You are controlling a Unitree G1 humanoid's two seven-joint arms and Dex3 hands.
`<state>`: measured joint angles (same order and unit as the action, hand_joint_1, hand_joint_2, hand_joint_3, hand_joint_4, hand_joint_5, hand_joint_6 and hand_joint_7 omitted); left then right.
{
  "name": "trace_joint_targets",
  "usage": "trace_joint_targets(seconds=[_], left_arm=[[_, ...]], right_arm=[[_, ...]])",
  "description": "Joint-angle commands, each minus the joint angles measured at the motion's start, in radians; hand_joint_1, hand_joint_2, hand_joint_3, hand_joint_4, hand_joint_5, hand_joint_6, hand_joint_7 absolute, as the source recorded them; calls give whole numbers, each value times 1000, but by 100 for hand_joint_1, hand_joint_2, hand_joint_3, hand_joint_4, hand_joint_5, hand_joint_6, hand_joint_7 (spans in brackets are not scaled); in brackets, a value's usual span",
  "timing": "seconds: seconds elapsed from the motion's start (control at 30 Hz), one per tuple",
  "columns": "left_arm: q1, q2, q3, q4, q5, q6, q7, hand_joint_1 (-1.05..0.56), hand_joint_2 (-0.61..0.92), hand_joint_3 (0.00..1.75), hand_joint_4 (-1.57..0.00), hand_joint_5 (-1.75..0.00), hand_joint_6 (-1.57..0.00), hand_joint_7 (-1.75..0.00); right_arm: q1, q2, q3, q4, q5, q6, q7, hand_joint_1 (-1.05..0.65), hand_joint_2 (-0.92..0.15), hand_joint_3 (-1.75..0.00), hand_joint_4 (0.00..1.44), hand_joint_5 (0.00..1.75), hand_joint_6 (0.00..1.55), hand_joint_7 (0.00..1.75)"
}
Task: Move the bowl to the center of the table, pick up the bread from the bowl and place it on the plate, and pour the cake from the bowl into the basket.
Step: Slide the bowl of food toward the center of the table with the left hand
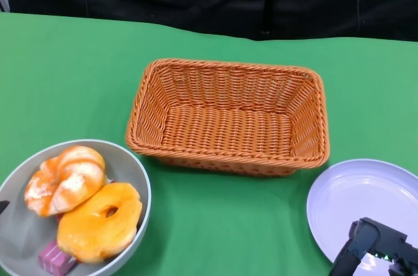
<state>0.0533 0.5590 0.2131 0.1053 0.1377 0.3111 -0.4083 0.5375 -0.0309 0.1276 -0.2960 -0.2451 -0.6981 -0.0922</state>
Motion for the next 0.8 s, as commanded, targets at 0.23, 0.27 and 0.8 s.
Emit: trace_joint_targets(seconds=[0.23,0.27,0.8], left_arm=[[-67,65,-22,-106,-142,378,-157,-60,92,74,-1,-8,0,0],[-78,62,-16,-111,-168,413,-170,-60,92,77,0,-6,0,0],[-263,-68,68,32,-446,679,-142,-63,92,76,0,0,0,0]], right_arm=[[6,-3,5,-23,-1,5,7,2,-22,-164,90,171,85,145],[5,-3,4,-23,-2,4,8,3,-22,-164,90,171,85,145],[13,4,7,-45,-12,14,6,3,-18,-170,91,171,85,145]])
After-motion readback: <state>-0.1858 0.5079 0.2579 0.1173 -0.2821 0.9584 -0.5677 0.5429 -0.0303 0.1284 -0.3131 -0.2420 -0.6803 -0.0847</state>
